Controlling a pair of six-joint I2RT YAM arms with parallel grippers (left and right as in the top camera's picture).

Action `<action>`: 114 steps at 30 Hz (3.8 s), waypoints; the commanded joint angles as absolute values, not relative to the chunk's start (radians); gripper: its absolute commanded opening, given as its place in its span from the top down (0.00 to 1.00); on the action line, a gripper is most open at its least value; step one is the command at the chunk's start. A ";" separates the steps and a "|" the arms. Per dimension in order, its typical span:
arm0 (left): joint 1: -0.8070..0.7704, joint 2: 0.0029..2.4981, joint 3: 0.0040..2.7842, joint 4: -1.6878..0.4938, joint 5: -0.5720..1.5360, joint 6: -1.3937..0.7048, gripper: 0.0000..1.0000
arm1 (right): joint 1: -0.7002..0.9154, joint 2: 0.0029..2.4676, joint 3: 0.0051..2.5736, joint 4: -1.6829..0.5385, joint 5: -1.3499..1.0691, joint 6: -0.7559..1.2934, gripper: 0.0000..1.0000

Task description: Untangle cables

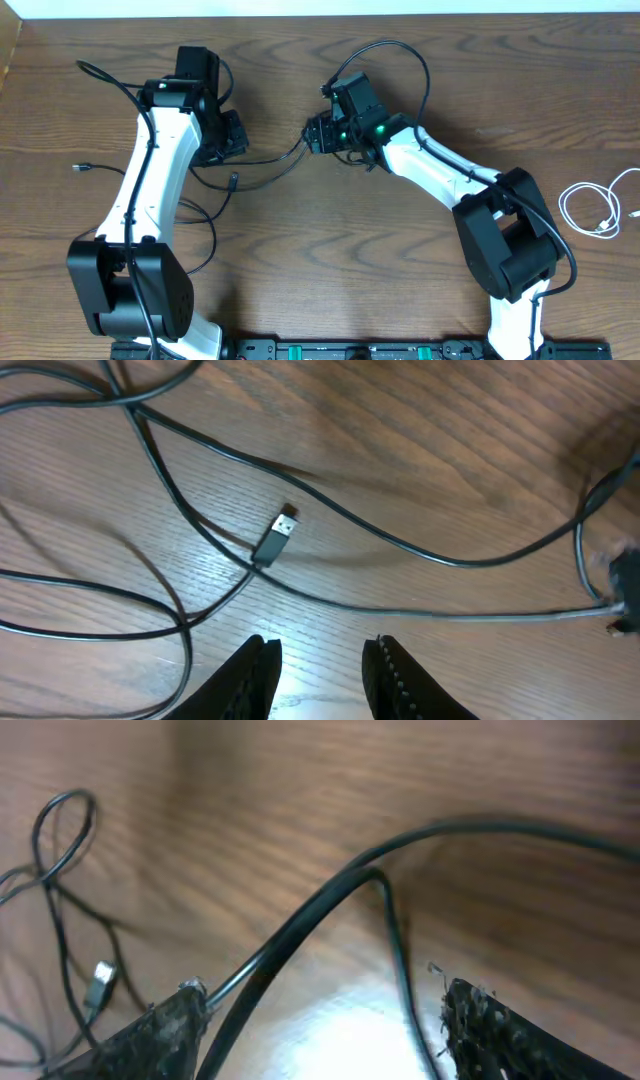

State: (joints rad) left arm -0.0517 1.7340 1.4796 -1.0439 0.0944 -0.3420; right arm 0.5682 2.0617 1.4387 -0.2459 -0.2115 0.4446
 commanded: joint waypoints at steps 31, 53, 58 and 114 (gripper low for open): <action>-0.137 1.976 1.475 -0.827 0.117 -0.414 0.31 | 0.469 2.067 1.441 -0.445 -0.306 0.459 0.15; -0.155 2.022 1.462 -0.913 0.120 -1.062 0.31 | 0.487 2.067 1.441 -0.445 -0.306 0.459 0.13; -0.176 2.022 1.422 -0.860 0.120 -1.124 0.31 | 0.492 2.067 1.441 -0.452 -0.306 0.459 0.13; 0.147 1.025 1.425 -0.535 0.486 -0.490 0.93 | 0.440 1.642 1.493 -0.475 -0.467 0.159 0.01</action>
State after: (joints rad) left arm 0.1440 1.0191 1.4143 -0.5106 0.4736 -0.5251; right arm 0.4347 1.6638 1.4792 -0.4778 -0.4576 0.1921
